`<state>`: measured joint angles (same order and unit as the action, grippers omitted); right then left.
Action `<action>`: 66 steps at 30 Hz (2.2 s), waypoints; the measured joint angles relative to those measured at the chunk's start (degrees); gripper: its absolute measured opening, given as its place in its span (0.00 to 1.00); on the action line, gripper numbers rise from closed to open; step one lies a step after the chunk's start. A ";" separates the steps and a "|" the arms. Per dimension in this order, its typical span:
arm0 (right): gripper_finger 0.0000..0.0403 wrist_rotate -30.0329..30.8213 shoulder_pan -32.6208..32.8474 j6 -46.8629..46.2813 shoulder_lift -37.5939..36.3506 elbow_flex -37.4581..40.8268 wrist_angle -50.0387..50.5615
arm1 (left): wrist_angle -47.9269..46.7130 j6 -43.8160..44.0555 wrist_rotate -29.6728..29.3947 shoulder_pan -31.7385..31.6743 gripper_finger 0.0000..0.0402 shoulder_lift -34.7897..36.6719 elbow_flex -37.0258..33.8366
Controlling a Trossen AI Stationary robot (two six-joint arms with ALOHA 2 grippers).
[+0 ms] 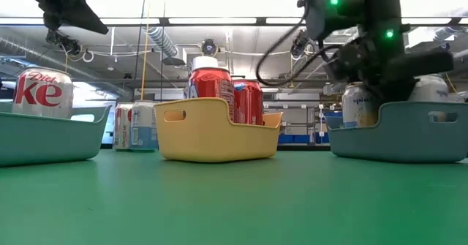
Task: Sort soda cans
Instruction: Put the bottom blue and white soda can into the blue bin, then put the blue and white soda can into the blue bin
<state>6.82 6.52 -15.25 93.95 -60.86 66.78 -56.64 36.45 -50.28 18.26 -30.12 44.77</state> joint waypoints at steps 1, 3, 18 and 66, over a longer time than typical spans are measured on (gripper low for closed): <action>0.03 0.59 0.02 0.01 0.15 0.00 1.10 | 0.01 0.00 0.00 0.00 0.00 -0.41 0.00; 0.03 1.24 0.02 -0.43 0.18 0.00 3.09 | 0.02 0.02 0.00 -0.01 0.00 -1.10 0.00; 0.00 -0.79 0.88 1.67 0.19 -4.41 2.09 | 7.47 -3.57 0.91 -0.02 0.00 -1.32 -0.06; 0.00 1.01 3.63 7.46 0.18 -8.52 4.28 | 47.92 -27.24 20.39 -2.54 0.00 5.91 -17.77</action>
<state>7.84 10.15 -7.78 94.13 -69.38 71.06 -8.72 9.21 -29.89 15.73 -24.21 27.00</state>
